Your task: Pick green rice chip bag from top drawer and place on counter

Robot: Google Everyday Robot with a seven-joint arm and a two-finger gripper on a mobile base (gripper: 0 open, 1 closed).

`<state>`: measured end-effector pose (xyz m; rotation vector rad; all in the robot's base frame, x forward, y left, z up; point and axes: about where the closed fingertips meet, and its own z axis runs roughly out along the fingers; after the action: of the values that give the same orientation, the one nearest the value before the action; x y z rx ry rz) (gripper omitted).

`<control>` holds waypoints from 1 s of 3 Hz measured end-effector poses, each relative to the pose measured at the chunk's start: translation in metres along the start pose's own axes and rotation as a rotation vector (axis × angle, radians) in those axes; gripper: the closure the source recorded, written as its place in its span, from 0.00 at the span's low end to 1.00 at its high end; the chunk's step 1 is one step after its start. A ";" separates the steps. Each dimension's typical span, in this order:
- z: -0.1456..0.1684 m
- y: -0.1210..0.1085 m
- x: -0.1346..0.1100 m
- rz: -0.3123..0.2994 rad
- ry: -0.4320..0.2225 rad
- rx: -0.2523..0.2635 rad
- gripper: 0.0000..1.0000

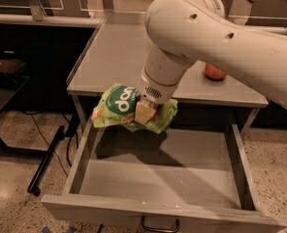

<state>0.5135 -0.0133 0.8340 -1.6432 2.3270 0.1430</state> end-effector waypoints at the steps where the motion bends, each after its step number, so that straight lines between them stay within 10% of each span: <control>1: -0.023 -0.023 -0.035 -0.014 -0.030 0.057 1.00; 3: -0.018 -0.030 -0.046 0.017 -0.043 0.040 1.00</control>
Offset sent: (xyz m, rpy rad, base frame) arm 0.0255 0.0164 0.0311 0.0078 -0.0594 -0.0007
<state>0.5522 0.0135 0.8667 -1.5862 2.2975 0.1338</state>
